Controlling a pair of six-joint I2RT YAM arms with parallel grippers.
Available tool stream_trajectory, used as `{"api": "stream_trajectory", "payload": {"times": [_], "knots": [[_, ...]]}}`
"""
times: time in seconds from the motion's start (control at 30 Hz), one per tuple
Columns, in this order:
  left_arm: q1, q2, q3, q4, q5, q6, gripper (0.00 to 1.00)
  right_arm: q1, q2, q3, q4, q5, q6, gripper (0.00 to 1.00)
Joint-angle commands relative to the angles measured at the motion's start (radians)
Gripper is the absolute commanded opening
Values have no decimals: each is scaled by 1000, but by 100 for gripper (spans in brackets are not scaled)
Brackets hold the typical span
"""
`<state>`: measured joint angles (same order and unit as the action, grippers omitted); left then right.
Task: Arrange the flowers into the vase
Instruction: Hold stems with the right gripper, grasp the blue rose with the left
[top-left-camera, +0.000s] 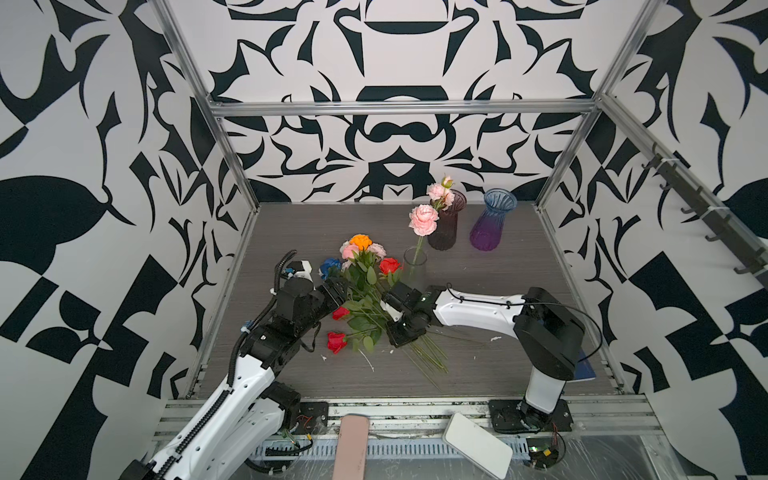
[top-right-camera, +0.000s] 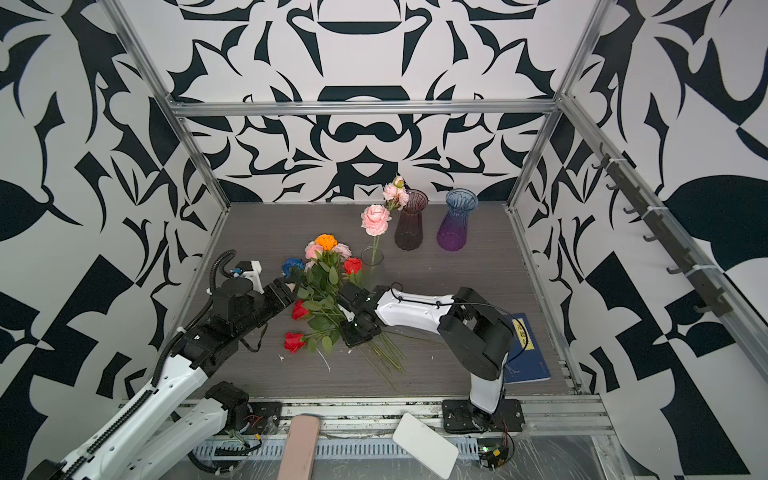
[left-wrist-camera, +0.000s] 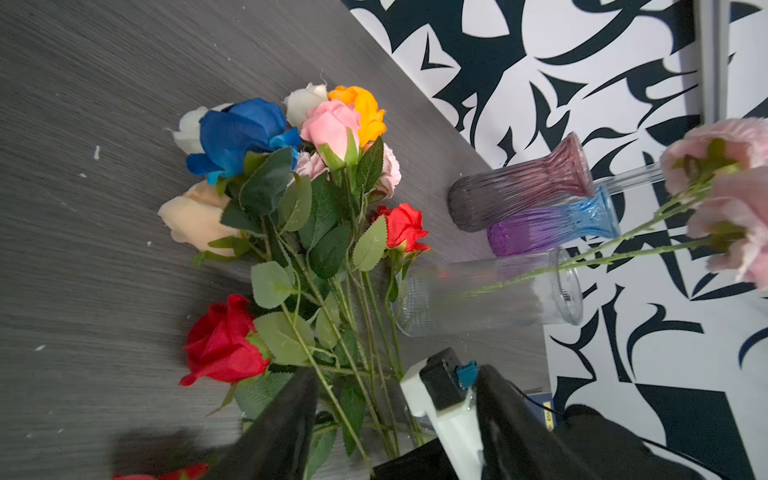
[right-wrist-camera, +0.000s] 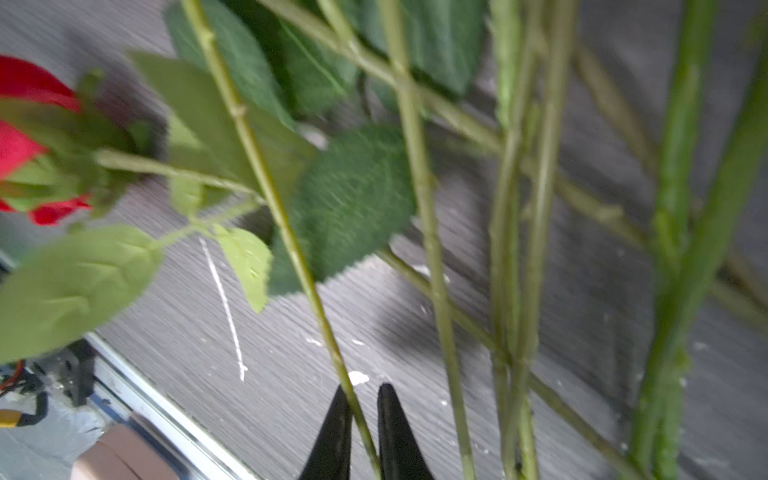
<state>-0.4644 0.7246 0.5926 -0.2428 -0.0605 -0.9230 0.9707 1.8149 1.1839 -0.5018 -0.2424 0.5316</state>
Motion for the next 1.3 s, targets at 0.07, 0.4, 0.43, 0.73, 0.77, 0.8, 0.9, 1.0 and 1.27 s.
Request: {"api": "stream_trajectory", "payload": {"times": [0.07,0.4,0.43,0.73,0.77,0.8,0.9,1.0,1.27], "knots": [[4,-30,21,31,-5,3,63,5,-29,131,-58,16,-71,2],[4,-57,-9,178,50,-21,55,1,-83,346,-192,73,-180,0],[6,-57,-14,194,50,-36,52,-1,-89,365,-201,78,-187,0],[105,70,-74,563,338,-208,51,-20,-133,451,-219,69,-177,0],[121,103,-88,647,380,-251,51,-20,-136,459,-222,69,-177,0],[134,132,-97,714,414,-284,51,-20,-140,466,-226,71,-177,0],[160,227,-92,837,516,-346,50,-25,-156,470,-231,77,-177,0],[161,295,-60,873,585,-359,46,-27,-174,467,-232,75,-177,0],[161,340,-26,892,599,-359,15,-32,-211,441,-234,74,-171,0]]}}
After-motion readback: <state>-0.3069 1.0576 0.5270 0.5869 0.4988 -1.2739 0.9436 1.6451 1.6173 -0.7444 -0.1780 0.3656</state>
